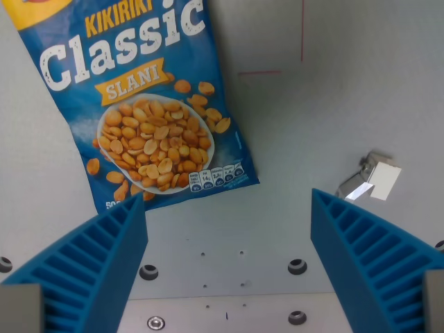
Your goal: Move in gripper positive x
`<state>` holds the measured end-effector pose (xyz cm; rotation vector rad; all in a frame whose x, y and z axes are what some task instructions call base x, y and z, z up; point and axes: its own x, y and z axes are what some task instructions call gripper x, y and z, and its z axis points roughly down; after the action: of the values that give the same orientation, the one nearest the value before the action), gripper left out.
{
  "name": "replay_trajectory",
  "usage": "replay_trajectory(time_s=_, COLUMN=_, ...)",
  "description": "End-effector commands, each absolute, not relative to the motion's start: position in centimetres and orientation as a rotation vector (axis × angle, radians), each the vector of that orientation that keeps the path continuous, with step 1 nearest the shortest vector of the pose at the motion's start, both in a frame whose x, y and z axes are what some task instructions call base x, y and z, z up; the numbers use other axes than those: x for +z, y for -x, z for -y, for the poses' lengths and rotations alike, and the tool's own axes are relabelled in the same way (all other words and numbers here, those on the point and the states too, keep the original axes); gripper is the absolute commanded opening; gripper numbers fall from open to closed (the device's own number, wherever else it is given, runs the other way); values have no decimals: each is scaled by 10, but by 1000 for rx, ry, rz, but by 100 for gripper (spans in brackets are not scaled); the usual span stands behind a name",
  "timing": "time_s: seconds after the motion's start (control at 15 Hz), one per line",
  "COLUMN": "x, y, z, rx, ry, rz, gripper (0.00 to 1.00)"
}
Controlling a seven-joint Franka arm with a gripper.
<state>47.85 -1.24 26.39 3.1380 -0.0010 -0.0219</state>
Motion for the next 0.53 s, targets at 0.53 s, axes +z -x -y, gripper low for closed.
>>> replay_trajectory(time_s=0.53, x=265, y=-519, z=13, rx=-15, ry=-3138, rz=1, gripper=100)
